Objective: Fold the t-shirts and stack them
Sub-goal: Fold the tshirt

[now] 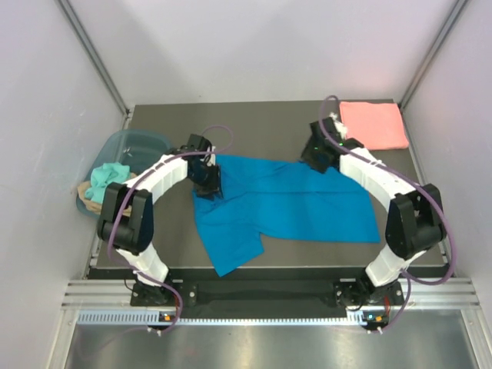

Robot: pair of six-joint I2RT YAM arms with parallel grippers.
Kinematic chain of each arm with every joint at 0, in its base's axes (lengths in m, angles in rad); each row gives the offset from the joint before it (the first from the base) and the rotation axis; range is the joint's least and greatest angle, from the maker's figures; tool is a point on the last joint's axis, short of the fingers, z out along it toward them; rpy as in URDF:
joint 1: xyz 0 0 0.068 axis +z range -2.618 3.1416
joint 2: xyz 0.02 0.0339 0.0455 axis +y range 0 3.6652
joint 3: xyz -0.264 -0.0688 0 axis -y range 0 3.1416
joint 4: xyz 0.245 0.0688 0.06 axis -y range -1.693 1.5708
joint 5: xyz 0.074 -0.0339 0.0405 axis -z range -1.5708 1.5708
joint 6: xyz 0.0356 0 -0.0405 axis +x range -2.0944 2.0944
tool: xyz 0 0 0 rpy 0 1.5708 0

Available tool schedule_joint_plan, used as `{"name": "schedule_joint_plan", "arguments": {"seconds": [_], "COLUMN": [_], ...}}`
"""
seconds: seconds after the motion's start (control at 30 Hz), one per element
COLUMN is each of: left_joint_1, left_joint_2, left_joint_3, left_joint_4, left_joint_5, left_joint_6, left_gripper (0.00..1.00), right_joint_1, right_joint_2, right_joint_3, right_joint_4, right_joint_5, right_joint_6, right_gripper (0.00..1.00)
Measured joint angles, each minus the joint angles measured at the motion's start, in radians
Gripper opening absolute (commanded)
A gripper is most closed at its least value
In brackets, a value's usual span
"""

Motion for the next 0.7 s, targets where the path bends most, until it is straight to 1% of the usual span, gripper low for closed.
{"name": "schedule_joint_plan", "arguments": {"seconds": [0.07,0.13,0.27,0.37,0.43,0.53,0.6,0.7], "left_joint_1": [-0.002,0.0,0.064,0.112,0.118,0.08,0.027,-0.082], "left_joint_2": [0.021,0.028,0.023,0.024,0.023,0.009,-0.032,-0.117], "left_joint_3": [-0.002,-0.006,-0.01,-0.001,0.001,-0.018,-0.046,-0.057], "left_joint_4": [0.002,0.006,0.031,0.027,0.031,0.043,0.047,0.055], "left_joint_5": [0.005,-0.01,0.006,0.014,0.038,0.035,-0.008,-0.087], "left_joint_6": [0.009,0.006,-0.021,-0.017,0.003,0.047,0.078,0.127], "left_gripper": [0.42,0.42,0.39,0.37,0.38,0.39,0.38,0.37], "right_joint_1": [0.093,0.17,0.322,0.391,0.416,0.422,0.42,0.412], "right_joint_2": [0.013,0.025,0.067,0.119,0.15,0.163,0.158,0.125], "right_joint_3": [0.046,0.065,0.063,0.062,0.062,0.052,0.039,-0.011], "right_joint_4": [0.032,0.091,0.241,0.324,0.352,0.367,0.388,0.404], "right_joint_5": [-0.002,-0.008,-0.045,-0.067,-0.081,-0.087,-0.075,-0.064], "right_joint_6": [-0.01,-0.018,-0.021,-0.021,-0.019,-0.014,-0.014,-0.013], "right_gripper": [0.51,0.51,0.5,0.49,0.49,0.48,0.48,0.48]}}
